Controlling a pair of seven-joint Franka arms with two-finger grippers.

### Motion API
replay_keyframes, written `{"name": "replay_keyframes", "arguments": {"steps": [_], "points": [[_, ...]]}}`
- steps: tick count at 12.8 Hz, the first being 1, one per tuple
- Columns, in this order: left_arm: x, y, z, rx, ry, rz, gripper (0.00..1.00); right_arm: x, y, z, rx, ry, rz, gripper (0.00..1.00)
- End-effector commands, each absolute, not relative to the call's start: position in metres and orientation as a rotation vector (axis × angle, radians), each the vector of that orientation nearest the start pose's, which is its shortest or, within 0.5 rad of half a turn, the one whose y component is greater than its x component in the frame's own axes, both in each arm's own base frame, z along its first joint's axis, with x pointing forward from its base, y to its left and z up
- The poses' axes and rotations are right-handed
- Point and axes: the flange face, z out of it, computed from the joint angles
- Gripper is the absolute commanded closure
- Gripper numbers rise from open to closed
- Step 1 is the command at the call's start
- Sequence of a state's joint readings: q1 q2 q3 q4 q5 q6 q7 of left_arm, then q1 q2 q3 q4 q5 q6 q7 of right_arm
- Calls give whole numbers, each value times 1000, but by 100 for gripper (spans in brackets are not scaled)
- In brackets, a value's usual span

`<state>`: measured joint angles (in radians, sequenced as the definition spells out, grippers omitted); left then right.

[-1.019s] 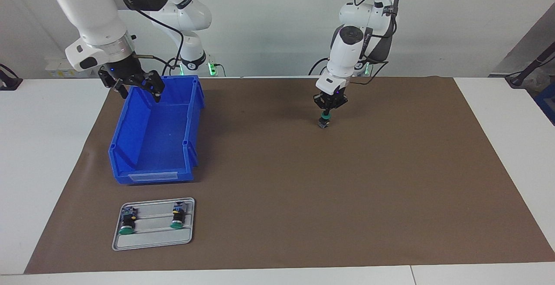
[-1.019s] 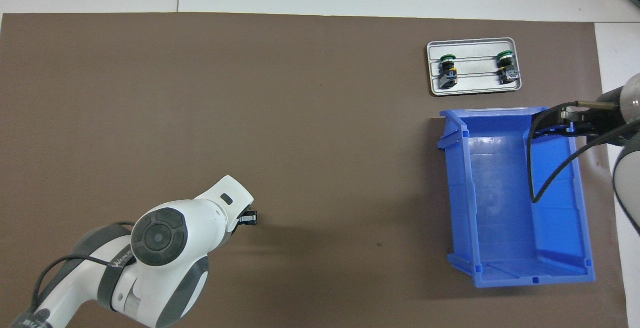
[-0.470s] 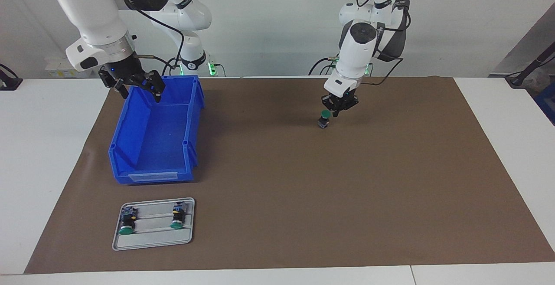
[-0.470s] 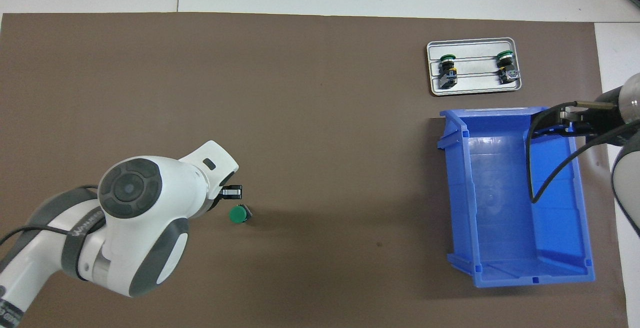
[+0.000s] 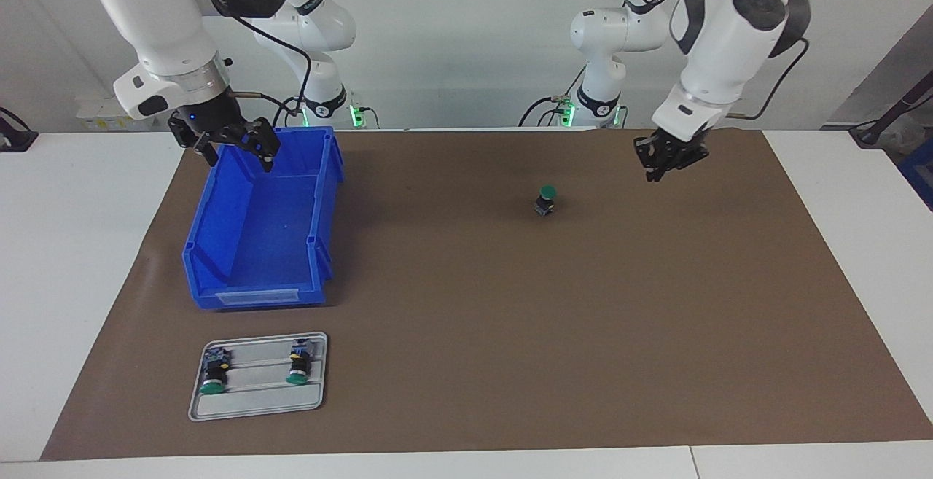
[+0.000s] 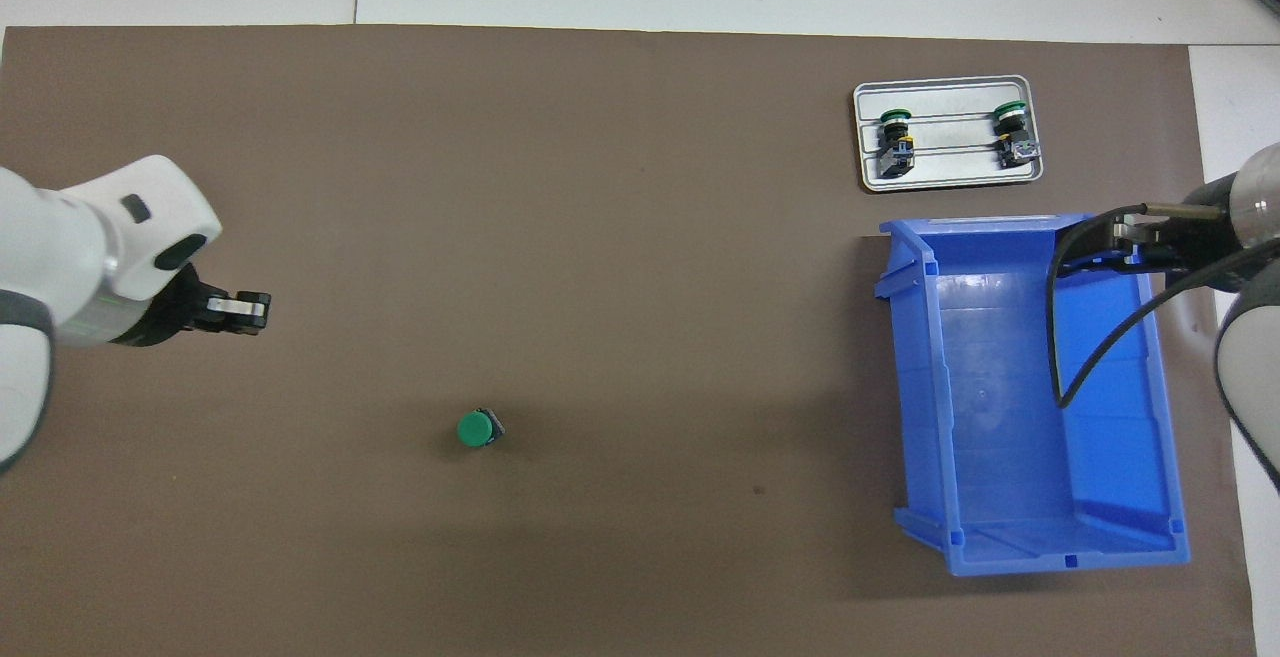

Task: Place and press button with both arms
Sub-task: 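Raise the left gripper away while the right gripper reaches the button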

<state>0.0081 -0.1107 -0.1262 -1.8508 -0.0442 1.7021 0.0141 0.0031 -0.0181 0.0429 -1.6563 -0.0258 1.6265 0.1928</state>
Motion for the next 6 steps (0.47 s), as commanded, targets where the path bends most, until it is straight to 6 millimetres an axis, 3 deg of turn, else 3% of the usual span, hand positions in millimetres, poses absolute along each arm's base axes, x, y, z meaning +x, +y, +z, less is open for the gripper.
{"name": "replay_keyframes", "arguments": {"steps": [1,3,5,6], "points": [[549,-45,611,-3154,184,184,87,545,50,597,-3141,242,-27,1],[560,-43,631,-3149,187,256,86,543,78,594,-3136,268,-39,1],[561,-49,636,-3106,209,265,79,539,114,585,-3128,291,-58,1],[561,-51,636,-3098,214,247,57,536,135,583,-3117,331,-76,1]]}}
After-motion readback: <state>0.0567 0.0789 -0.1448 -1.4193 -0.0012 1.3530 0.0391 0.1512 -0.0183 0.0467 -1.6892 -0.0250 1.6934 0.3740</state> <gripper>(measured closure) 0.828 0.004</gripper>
